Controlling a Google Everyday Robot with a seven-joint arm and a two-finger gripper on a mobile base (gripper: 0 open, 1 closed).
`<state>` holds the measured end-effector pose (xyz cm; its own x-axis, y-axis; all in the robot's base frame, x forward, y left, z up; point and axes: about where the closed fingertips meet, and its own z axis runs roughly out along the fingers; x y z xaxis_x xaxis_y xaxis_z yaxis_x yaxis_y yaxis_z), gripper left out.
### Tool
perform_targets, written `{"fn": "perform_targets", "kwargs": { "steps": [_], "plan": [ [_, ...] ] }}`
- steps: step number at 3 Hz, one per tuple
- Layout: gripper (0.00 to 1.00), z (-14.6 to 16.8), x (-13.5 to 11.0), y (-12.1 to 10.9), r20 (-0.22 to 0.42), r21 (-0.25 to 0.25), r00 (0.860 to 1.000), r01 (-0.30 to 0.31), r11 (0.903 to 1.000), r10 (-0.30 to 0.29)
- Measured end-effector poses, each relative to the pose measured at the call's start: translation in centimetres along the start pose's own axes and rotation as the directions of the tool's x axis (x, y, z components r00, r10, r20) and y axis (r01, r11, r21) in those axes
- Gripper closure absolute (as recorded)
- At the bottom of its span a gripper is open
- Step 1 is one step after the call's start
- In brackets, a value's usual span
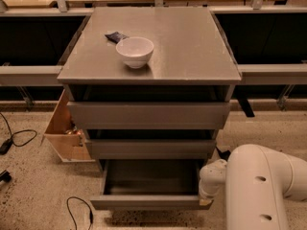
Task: Open bottom drawer
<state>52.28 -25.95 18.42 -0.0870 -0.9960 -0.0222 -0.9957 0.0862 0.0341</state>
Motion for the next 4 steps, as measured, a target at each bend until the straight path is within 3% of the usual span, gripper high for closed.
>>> {"fn": "perform_targets", "kwargs": {
  "steps": [1,2,3,4],
  "plan": [
    [1.0,-0.1,-0.1,0.3,0.001,-0.012,1.0,0.004,0.9999,-0.004],
    [1.0,-0.1,0.9,2.1,0.005,-0.08,1.0,0.022,0.9965,-0.022],
    [1.0,-0.2,0.7,2.1,0.005,-0.08,1.0,0.022,0.9965,-0.022],
    [0.77,-0.2,0.7,2.1,0.005,-0.08,1.0,0.022,0.9965,-0.022]
  ]
}}
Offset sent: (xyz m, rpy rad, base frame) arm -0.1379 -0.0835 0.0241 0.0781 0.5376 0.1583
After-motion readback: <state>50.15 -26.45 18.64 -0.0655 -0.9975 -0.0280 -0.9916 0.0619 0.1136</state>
